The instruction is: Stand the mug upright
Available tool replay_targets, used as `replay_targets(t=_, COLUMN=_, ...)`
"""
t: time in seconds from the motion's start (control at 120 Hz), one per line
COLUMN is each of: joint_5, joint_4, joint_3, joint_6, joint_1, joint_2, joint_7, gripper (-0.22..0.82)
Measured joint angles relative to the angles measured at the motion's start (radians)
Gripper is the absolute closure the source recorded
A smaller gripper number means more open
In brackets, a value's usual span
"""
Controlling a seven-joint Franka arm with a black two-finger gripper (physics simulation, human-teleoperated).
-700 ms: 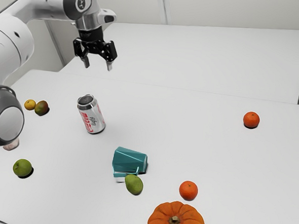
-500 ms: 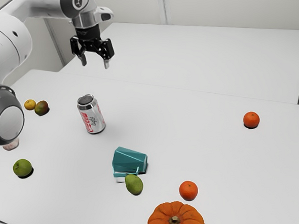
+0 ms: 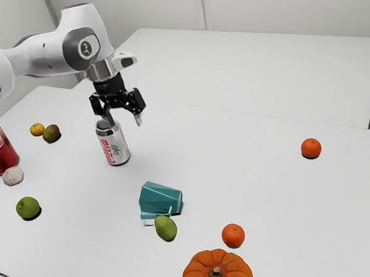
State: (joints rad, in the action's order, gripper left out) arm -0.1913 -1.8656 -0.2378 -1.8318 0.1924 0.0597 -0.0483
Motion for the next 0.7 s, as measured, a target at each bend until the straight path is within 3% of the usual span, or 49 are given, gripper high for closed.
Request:
replay_targets(t=0.292, joint_5=-0.140, joint_4=-0.289, joint_3=0.000, joint_6=-0.227, joint_1=0.054, joint_2=-0.081, joint_7=-0.081, gripper=0.00)
replay_targets(t=0.7, joint_5=-0.342, joint_4=-0.426, joint_3=-0.005, joint_6=-0.421, joint_1=0.088, joint_2=-0.026, joint_7=-0.069, gripper=0.00)
